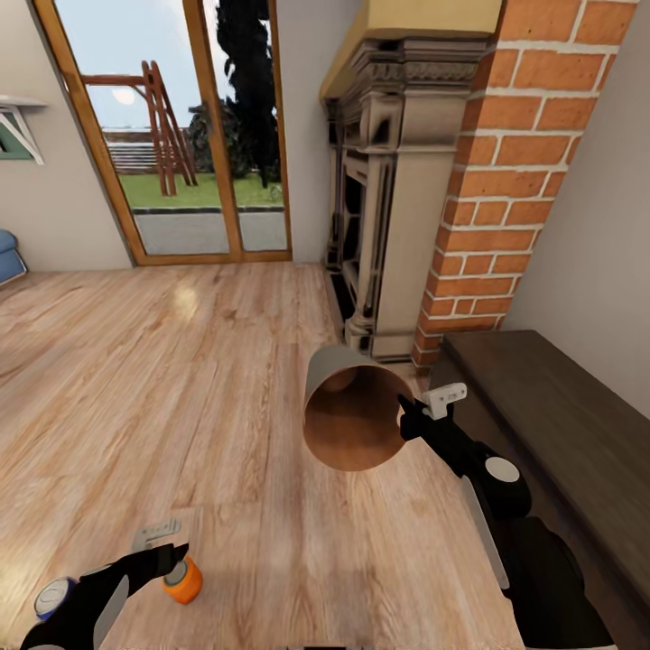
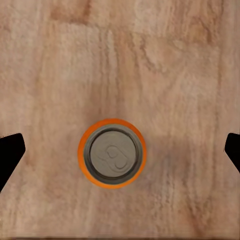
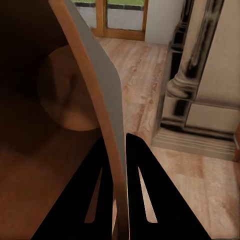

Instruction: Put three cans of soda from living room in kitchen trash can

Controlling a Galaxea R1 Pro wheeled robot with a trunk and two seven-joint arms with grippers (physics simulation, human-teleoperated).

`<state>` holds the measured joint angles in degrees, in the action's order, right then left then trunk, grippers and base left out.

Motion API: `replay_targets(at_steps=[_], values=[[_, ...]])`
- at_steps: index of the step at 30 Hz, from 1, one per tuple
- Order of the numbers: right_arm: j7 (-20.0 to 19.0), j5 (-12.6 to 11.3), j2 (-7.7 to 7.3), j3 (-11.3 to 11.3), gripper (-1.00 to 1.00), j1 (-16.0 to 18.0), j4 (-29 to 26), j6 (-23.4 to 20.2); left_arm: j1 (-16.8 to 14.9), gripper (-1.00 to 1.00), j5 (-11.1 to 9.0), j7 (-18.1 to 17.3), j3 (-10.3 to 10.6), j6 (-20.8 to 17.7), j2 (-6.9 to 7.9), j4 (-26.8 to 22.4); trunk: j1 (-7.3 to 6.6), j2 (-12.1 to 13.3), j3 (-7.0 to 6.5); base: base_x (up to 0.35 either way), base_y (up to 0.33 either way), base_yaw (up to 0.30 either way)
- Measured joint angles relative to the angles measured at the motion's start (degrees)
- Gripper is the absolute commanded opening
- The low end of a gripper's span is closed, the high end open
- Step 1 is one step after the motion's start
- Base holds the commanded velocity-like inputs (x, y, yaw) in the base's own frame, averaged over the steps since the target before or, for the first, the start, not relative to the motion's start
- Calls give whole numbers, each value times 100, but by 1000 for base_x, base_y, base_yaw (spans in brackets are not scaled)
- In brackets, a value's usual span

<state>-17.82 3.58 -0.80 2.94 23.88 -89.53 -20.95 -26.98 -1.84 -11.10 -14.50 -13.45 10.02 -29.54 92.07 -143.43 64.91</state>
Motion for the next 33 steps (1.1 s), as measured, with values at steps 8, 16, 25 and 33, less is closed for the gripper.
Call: replay_targets(at_steps=[8,16,25,33], values=[[-4,12,0,2,-100,0,-5,0,0,100,0,1,3,0,0,0,21,-11,177,0,0,0],[0,20,0,5,-100,0,-8,-7,0,100,0,2,7,0,0,0,41,-21,354,0,0,0],[-1,16,-1,12,-100,1,-12,-8,0,100,1,2,8,0,0,0,46,-25,399,0,0,0],[0,15,0,15,-100,0,-12,-8,0,100,7,2,9,0,0,0,46,-25,399,169,0,0]])
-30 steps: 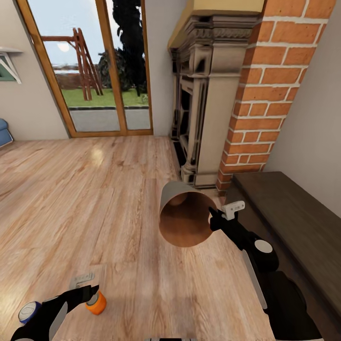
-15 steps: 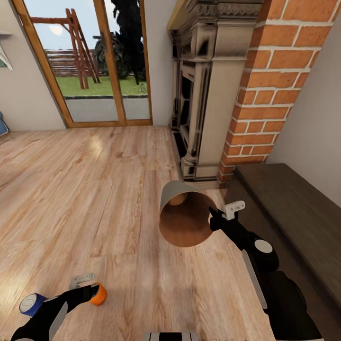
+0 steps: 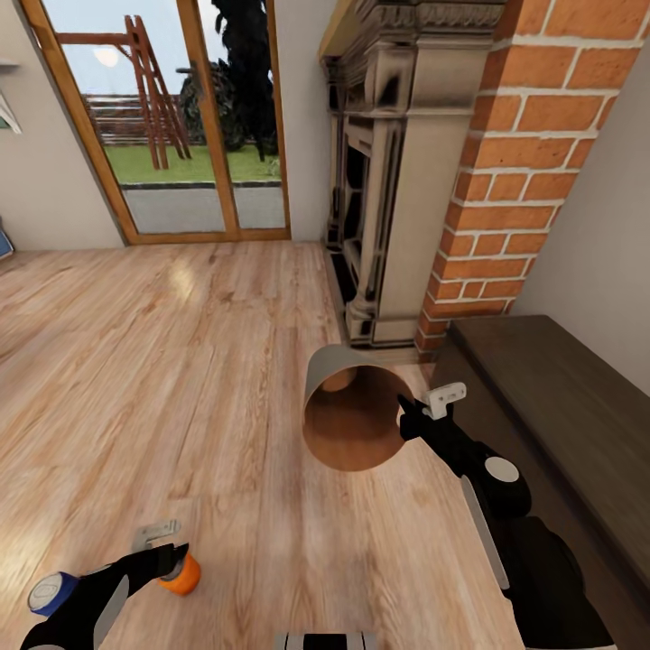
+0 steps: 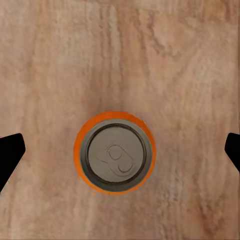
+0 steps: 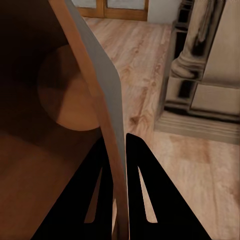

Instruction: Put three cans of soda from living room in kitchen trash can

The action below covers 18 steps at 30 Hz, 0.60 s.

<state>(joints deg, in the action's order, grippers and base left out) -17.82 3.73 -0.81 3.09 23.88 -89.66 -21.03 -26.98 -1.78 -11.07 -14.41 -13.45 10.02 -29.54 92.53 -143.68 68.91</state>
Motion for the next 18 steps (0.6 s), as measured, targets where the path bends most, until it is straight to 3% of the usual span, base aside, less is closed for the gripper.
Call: replay_targets(at_steps=[6,14,18], values=[[1,7,0,0,-100,0,0,1,0,100,-7,0,0,49,0,-5,0,0,0,189,0,0],[0,2,0,0,-100,0,0,0,0,100,-9,0,0,77,0,-5,0,0,0,29,0,0],[1,10,0,0,-100,-1,3,1,0,100,-8,0,-2,78,0,-2,11,-5,88,2,0,0]])
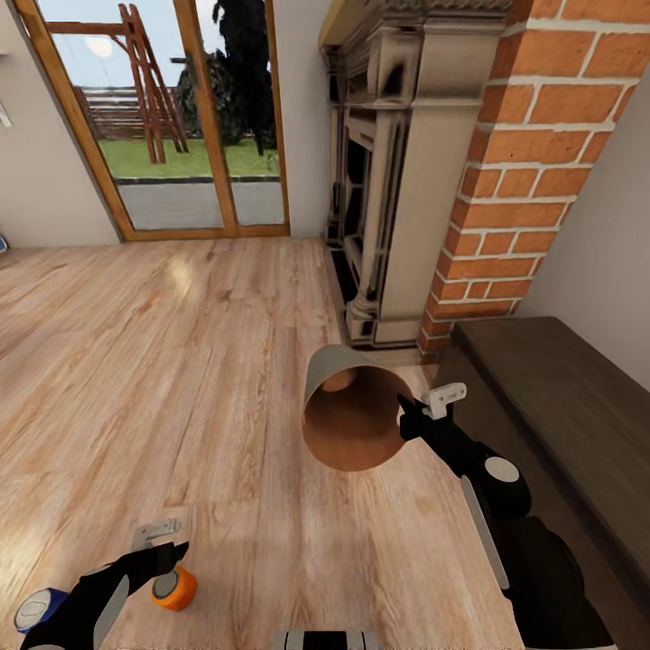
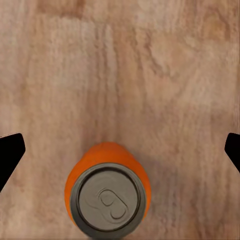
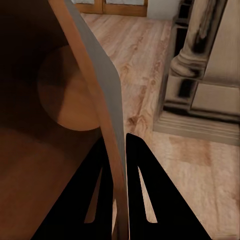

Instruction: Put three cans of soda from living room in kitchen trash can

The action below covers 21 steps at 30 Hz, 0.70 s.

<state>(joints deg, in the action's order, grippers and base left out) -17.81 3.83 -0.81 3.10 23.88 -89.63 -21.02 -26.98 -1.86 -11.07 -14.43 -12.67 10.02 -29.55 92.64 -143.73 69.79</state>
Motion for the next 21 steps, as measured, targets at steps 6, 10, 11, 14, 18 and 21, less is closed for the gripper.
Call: replay_targets(at_steps=[6,10,11,14,18,21], values=[[0,-4,0,0,-100,0,0,-1,0,100,1,0,-1,1,-6,2,15,-8,133,0,0,0],[0,-4,0,0,-100,0,0,-1,0,100,2,0,1,1,-8,2,26,-13,222,0,0,0],[0,-5,0,0,-100,0,0,0,0,100,2,0,1,1,-8,2,28,-15,244,0,0,0],[0,-8,0,-1,-100,0,-1,0,0,100,3,0,2,1,-10,2,36,-19,310,0,0,0],[0,-11,2,0,-100,0,0,0,0,100,3,0,2,1,-9,2,46,-24,399,0,0,0],[0,-14,5,0,-100,0,3,0,0,100,5,0,2,1,-9,2,54,-28,465,0,0,0]])
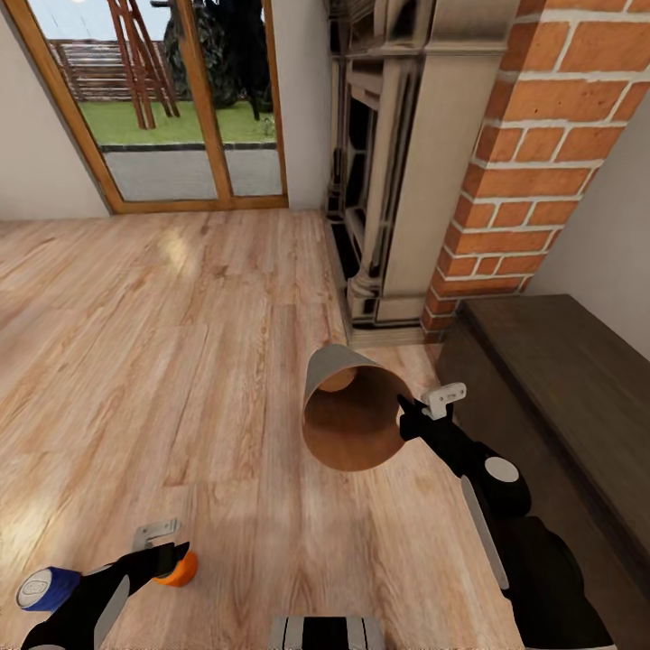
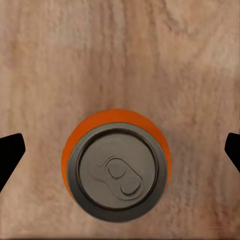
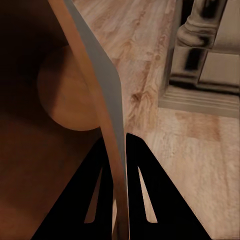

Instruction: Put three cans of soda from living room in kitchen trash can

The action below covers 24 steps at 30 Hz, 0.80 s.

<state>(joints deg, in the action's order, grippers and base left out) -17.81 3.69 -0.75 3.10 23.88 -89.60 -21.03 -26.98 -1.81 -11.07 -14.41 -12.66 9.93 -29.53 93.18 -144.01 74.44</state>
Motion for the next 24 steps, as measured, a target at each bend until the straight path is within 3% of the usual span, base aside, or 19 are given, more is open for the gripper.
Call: replay_targets(at_steps=[11,24], values=[[0,-2,4,-1,-100,1,-3,1,0,100,-4,4,0,0,-1,0,5,-3,45,0,0,0],[-3,-5,4,87,-100,0,1,-1,0,100,1,6,0,0,-8,0,33,-18,289,0,0,0]])
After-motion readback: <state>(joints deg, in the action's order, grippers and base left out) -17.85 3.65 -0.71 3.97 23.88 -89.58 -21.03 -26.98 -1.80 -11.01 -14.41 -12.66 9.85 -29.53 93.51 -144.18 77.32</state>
